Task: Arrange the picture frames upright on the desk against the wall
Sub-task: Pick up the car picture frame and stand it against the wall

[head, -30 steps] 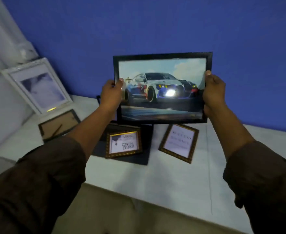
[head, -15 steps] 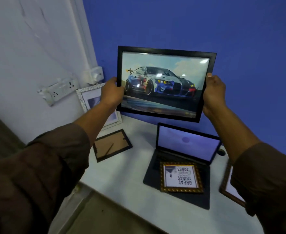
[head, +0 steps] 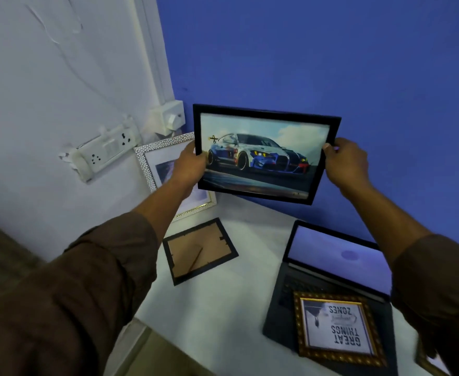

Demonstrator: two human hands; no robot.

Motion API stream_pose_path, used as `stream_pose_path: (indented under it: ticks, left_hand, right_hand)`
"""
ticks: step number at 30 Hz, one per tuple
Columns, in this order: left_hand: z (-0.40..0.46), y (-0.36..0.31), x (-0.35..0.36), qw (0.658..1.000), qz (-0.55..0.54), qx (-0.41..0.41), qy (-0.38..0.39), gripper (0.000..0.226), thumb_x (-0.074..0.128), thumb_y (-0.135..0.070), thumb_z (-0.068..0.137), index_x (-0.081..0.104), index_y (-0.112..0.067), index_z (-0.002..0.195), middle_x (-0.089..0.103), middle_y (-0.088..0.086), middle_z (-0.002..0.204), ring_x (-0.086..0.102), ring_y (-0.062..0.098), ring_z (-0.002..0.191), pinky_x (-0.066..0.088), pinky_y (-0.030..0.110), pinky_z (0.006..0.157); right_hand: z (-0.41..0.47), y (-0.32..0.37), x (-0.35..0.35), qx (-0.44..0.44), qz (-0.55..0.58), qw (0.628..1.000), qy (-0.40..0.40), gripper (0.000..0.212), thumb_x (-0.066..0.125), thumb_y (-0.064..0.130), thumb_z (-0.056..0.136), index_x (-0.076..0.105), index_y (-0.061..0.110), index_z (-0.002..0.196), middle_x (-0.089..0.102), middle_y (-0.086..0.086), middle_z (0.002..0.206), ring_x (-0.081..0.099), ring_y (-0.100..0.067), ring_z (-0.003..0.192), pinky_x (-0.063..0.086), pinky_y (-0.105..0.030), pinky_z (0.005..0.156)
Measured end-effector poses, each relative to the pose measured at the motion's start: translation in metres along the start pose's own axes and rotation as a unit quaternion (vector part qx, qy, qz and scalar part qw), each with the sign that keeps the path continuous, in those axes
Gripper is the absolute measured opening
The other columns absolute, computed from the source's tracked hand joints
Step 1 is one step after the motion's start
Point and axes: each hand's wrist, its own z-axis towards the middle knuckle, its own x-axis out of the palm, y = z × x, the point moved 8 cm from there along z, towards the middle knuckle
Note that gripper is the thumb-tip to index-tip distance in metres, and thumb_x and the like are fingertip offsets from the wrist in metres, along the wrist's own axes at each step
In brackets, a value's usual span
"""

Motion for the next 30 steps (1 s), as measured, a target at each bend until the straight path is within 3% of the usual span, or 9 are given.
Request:
stream_pose_path:
  ticks: [4,8,11,12,15,19,22,26,30]
  left_hand:
    - [0.052,0.032,0.030,0.998,-0.011,-0.025,0.057,0.051,0.054,-0.012,0.093,0.041,-0.018,0.142,0.064,0.005,0.115,0.061,0.019,0.100,0.053,0.035,0.088]
    - [0.108,0.077,0.067,0.989,-0.011,-0.067,0.130,0.042,0.058,-0.008,0.090,0.041,-0.015,0.128,0.057,0.007,0.117,0.058,0.021,0.102,0.052,0.040,0.097]
    - [0.144,0.106,0.091,0.979,-0.011,-0.073,0.188,0.022,0.058,0.000,0.082,0.052,-0.016,0.095,0.056,0.006,0.092,0.056,0.021,0.083,0.048,0.038,0.081]
    - [0.155,0.119,0.100,0.976,-0.002,-0.073,0.206,0.023,0.058,0.002,0.080,0.051,-0.014,0.094,0.054,0.005,0.086,0.054,0.019,0.077,0.047,0.038,0.075]
    - [0.178,0.151,0.126,0.961,0.018,-0.099,0.259,0.043,0.054,0.017,0.085,0.033,-0.008,0.114,0.049,0.008,0.096,0.052,0.015,0.080,0.047,0.029,0.067]
    - [0.194,0.192,0.142,0.944,0.053,-0.152,0.286,0.070,0.058,0.010,0.082,0.027,-0.005,0.142,0.050,0.013,0.112,0.050,0.013,0.079,0.042,0.023,0.052]
    - [0.202,0.214,0.149,0.940,0.046,-0.173,0.289,0.087,0.062,0.004,0.073,0.022,-0.007,0.150,0.048,0.024,0.137,0.052,0.024,0.095,0.044,0.028,0.059]
    - [0.212,0.234,0.153,0.938,0.059,-0.186,0.285,0.086,0.062,0.008,0.077,0.022,-0.010,0.151,0.047,0.024,0.141,0.056,0.032,0.113,0.053,0.038,0.074]
    - [0.216,0.239,0.162,0.931,0.089,-0.192,0.298,0.088,0.059,0.008,0.083,0.017,-0.015,0.156,0.047,0.022,0.140,0.053,0.027,0.105,0.051,0.034,0.072]
  right_hand:
    - [0.015,-0.023,0.041,0.076,-0.011,0.997,0.010,0.037,0.052,0.026,0.104,0.054,0.003,0.133,0.063,-0.019,0.124,0.061,-0.034,0.102,0.044,-0.033,0.076]
    - [0.028,-0.060,0.091,0.195,-0.020,0.981,0.003,0.043,0.061,0.022,0.098,0.050,0.000,0.133,0.061,-0.021,0.131,0.061,-0.037,0.115,0.045,-0.033,0.078]
    - [0.037,-0.083,0.125,0.263,-0.019,0.965,-0.006,0.046,0.064,0.022,0.095,0.051,-0.002,0.132,0.061,-0.023,0.131,0.062,-0.037,0.116,0.045,-0.034,0.078]
    - [0.039,-0.090,0.136,0.279,-0.021,0.960,-0.006,0.046,0.064,0.022,0.095,0.051,-0.003,0.132,0.061,-0.023,0.131,0.062,-0.038,0.116,0.046,-0.034,0.079]
    - [0.045,-0.113,0.170,0.329,-0.018,0.944,-0.017,0.049,0.065,0.020,0.093,0.050,-0.003,0.134,0.061,-0.024,0.133,0.062,-0.038,0.118,0.046,-0.032,0.079]
    - [0.048,-0.134,0.208,0.376,0.003,0.926,-0.040,0.050,0.065,0.017,0.092,0.051,-0.003,0.135,0.061,-0.025,0.134,0.062,-0.041,0.119,0.051,-0.037,0.084]
    - [0.048,-0.142,0.225,0.401,0.003,0.915,-0.046,0.050,0.064,0.017,0.092,0.050,-0.002,0.137,0.060,-0.024,0.136,0.061,-0.041,0.120,0.054,-0.042,0.093]
    - [0.053,-0.146,0.238,0.405,0.000,0.913,-0.041,0.052,0.060,0.014,0.095,0.045,-0.002,0.142,0.057,-0.023,0.139,0.058,-0.040,0.124,0.052,-0.041,0.094]
    - [0.054,-0.151,0.242,0.407,-0.005,0.913,-0.037,0.052,0.059,0.013,0.094,0.044,-0.002,0.141,0.057,-0.025,0.137,0.058,-0.041,0.124,0.054,-0.047,0.100]
